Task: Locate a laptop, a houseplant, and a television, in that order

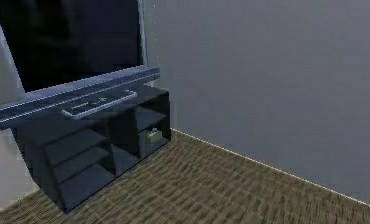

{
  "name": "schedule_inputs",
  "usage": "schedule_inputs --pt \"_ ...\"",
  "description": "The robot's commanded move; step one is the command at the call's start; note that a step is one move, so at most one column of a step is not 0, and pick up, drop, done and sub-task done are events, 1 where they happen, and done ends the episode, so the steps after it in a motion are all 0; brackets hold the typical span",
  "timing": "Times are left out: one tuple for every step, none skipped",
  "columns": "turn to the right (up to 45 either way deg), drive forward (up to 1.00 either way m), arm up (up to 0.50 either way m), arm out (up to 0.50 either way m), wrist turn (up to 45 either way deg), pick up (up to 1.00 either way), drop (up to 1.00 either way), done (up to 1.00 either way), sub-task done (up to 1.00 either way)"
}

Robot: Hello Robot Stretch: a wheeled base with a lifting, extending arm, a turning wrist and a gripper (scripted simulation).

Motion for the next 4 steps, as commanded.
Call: schedule_inputs --pt "-45.0 0.00 0.00 0.00 0.0 0.00 0.00 0.00 0.00" --pt "-12.0 0.00 0.00 0.00 0.0 0.00 0.00 0.00 0.00" --pt "0.0 0.95 0.00 0.00 0.0 0.00 0.00 0.00 0.00" --pt "45.0 0.00 0.00 0.00 0.0 0.00 0.00 0.00 0.00"
